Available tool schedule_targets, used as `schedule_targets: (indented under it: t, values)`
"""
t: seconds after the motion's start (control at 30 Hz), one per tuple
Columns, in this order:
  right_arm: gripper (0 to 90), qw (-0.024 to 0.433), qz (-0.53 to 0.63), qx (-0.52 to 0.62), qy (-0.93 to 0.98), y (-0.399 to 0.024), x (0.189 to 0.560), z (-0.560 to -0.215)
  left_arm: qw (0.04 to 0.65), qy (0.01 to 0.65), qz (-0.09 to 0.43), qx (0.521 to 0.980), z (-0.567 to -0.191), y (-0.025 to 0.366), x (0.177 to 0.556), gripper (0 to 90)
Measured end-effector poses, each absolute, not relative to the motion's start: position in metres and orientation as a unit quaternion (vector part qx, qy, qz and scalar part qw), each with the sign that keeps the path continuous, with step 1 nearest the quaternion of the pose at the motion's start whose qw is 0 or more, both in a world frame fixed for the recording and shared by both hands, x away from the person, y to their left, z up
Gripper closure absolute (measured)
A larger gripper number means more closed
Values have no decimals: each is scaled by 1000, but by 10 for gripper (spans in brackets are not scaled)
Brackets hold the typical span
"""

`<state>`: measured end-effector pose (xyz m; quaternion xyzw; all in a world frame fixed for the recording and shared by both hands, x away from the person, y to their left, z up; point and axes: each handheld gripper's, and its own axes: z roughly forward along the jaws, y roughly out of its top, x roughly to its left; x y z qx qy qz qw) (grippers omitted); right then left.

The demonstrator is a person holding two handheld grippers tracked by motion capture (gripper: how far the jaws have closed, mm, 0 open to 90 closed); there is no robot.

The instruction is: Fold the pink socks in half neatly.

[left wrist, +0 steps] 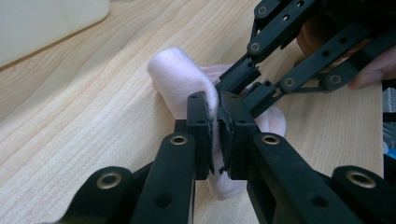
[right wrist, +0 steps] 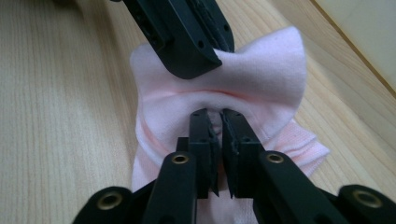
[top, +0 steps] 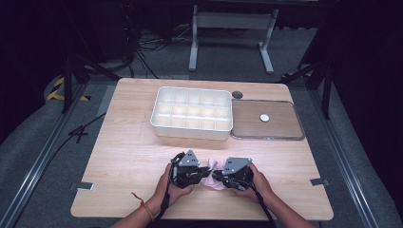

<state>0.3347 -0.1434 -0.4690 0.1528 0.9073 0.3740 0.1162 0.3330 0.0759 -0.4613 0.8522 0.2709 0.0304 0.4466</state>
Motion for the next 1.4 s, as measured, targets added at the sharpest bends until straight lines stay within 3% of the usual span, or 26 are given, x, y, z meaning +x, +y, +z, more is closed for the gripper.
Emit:
schedule_targets:
  t: [0.33, 0.47, 0.73, 1.4]
  values:
    - [759, 127, 368, 183, 903, -170, 338, -459, 446, 275, 31, 851, -461, 79, 334, 831]
    - [781, 142, 381, 172, 897, -167, 335, -455, 443, 271, 34, 854, -461, 77, 334, 831]
    - [803, 116, 365, 146, 912, -157, 332, -465, 440, 264, 38, 857, -460, 74, 333, 831]
    - [824, 119, 375, 154, 906, -148, 335, -473, 429, 239, 61, 869, -450, 59, 328, 826]
